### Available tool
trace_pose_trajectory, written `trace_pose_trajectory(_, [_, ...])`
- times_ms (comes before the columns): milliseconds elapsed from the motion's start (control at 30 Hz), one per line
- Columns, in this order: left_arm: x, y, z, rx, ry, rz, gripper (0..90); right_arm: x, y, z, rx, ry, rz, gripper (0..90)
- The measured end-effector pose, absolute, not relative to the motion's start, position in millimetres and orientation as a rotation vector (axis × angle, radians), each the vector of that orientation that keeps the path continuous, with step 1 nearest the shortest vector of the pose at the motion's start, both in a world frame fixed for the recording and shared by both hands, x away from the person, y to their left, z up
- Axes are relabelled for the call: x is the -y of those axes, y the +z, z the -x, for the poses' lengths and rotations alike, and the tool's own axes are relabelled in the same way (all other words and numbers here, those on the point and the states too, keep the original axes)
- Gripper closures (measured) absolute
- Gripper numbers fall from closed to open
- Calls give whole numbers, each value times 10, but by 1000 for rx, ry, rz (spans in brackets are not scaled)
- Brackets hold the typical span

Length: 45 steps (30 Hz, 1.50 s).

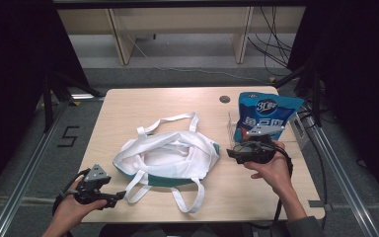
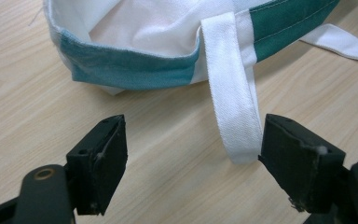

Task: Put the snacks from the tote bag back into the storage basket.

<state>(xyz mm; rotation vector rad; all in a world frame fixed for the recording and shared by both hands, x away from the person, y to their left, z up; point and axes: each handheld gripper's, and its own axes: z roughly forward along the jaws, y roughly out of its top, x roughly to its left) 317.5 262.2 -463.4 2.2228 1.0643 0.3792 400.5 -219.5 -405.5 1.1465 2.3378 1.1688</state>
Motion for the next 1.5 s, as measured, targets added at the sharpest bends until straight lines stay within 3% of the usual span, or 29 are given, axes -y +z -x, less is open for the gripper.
trace_pose_trajectory(1500, [-2619, -4633, -3159, -1067, 367, -2228, 219, 2028, -4352, -3694, -2449, 1104, -1102, 296])
